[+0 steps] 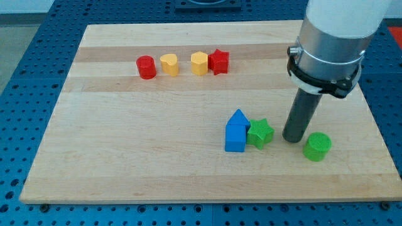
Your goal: Slide the green circle towards bottom right
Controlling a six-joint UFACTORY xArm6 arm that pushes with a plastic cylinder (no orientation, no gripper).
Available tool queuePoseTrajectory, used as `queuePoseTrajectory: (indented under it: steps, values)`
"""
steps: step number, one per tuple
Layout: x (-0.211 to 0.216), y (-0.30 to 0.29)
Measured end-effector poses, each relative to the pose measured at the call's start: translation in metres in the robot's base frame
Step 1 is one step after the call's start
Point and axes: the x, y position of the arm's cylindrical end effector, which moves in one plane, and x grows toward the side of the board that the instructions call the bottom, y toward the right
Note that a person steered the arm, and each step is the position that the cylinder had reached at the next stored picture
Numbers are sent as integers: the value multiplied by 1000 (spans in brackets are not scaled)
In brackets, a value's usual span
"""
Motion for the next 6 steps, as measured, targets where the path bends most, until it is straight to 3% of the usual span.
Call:
queuePoseTrajectory:
  steps: [4, 6]
  values:
    - [33, 37]
    - [57, 21]
